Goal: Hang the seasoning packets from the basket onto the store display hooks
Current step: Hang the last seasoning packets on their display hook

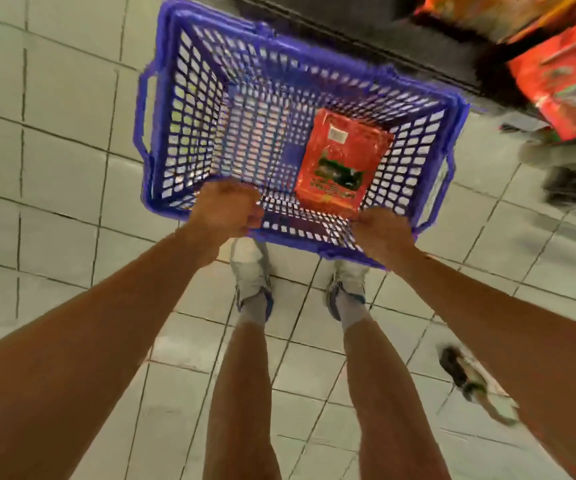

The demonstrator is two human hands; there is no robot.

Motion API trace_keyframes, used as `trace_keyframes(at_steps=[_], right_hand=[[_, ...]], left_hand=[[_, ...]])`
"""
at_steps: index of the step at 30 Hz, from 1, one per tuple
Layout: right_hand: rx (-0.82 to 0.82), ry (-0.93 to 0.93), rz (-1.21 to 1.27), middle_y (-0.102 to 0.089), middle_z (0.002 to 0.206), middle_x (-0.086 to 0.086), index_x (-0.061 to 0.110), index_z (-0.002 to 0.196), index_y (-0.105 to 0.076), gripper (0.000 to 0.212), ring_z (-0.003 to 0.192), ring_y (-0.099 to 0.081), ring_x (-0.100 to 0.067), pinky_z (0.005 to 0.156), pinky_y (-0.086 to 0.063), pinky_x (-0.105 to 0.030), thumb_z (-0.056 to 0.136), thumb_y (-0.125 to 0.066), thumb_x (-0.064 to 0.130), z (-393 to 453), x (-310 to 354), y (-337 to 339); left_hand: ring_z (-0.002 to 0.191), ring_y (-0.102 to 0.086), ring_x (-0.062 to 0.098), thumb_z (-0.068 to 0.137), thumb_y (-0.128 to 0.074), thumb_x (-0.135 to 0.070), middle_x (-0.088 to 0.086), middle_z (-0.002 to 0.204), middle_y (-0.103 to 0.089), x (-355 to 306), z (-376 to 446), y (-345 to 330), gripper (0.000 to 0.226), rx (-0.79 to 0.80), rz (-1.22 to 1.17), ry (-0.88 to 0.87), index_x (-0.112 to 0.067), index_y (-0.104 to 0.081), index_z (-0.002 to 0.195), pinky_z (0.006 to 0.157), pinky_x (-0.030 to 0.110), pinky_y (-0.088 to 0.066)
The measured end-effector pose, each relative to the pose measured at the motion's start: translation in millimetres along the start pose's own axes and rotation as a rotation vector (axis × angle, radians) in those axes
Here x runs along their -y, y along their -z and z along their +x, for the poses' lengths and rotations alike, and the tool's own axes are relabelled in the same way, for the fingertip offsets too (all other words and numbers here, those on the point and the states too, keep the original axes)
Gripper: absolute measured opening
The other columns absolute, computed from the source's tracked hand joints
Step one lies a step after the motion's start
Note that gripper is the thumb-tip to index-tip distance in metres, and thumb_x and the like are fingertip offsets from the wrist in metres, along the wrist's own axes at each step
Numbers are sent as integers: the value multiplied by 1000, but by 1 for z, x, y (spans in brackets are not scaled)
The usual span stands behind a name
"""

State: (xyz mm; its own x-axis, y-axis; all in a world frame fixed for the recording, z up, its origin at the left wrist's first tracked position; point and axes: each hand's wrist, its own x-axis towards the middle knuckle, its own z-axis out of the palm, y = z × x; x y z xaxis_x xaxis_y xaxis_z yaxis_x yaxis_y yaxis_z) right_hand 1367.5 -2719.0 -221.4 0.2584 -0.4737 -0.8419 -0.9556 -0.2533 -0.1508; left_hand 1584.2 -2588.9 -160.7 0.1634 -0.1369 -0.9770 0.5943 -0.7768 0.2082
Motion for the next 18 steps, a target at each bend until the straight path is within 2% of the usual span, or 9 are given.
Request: trace_keyframes(at_steps=[2, 3, 5, 7, 10, 12, 14, 16, 18], right_hand=[[-19, -25, -78, -68, 103, -17, 17, 98, -70, 17, 103, -66, -40, 81, -52, -40, 91, -55, 19, 46, -1, -22], [-22, -12, -172, -67, 111, -19, 13, 109, -69, 25, 107, -65, -40, 84, -54, -42, 87, -58, 17, 68, -2, -31], [-58, 77, -456, -52, 138, -26, 8, 136, -53, 55, 127, -53, -43, 95, -52, -48, 82, -63, 17, 112, -4, -46], [-169, 193, -633, -18, 162, -28, 7, 155, -25, 85, 149, -22, -46, 113, -33, -56, 84, -67, 28, 151, -7, -54], [-266, 231, -711, 9, 167, -24, 10, 160, 2, 94, 152, 4, -49, 121, -10, -64, 93, -59, 35, 198, -15, -63], [-268, 221, -712, 6, 167, -24, 11, 160, 4, 90, 151, 1, -51, 121, -13, -64, 96, -57, 26, 216, -17, -69], [-287, 243, -660, -10, 165, -25, 11, 159, -6, 91, 148, -16, -54, 115, -30, -63, 90, -65, 14, 221, -18, -66], [-287, 273, -617, -28, 156, -26, 10, 155, -14, 93, 137, -35, -52, 107, -42, -60, 83, -74, 13, 221, -17, -55], [-279, 266, -522, -32, 151, -26, 9, 155, -16, 97, 133, -40, -48, 105, -44, -58, 82, -79, 19, 223, -16, -41]], left_hand=[[57, -62, 14, 98, -44, -29, 1, 67, -67, 6, 44, 2, 25, -20, 70, -2, -15, -57, 82, 63, 22, -45], [57, -62, 15, 96, -44, -33, 5, 71, -63, 12, 64, 3, 27, -8, 86, -3, -14, -55, 80, 61, 19, -45], [43, -57, 15, 104, -32, -17, 10, 61, -57, 24, 96, 2, 34, 13, 39, -15, -10, -48, 75, 44, 12, -42], [36, -54, 13, 102, -34, 3, 1, 47, -59, 35, 124, 2, 34, -67, 62, -102, -8, -49, 74, 35, 11, -38], [44, -56, 11, 96, -49, 4, 1, 57, -63, 44, 154, -2, 28, -106, 141, -148, -11, -60, 74, 38, 15, -40], [48, -57, 12, 94, -54, 0, 2, 63, -64, 48, 164, -1, 28, -94, 202, -163, -15, -64, 72, 43, 20, -40], [51, -60, 13, 96, -54, -2, 2, 63, -67, 48, 170, 1, 29, -70, 213, -164, -17, -65, 73, 46, 24, -44], [59, -66, 15, 96, -52, -3, 0, 65, -71, 48, 168, 3, 30, -71, 267, -161, -19, -68, 76, 54, 27, -52], [68, -68, 20, 96, -51, -3, 5, 76, -74, 46, 165, 4, 29, -79, 296, -152, -20, -69, 79, 66, 35, -54]])
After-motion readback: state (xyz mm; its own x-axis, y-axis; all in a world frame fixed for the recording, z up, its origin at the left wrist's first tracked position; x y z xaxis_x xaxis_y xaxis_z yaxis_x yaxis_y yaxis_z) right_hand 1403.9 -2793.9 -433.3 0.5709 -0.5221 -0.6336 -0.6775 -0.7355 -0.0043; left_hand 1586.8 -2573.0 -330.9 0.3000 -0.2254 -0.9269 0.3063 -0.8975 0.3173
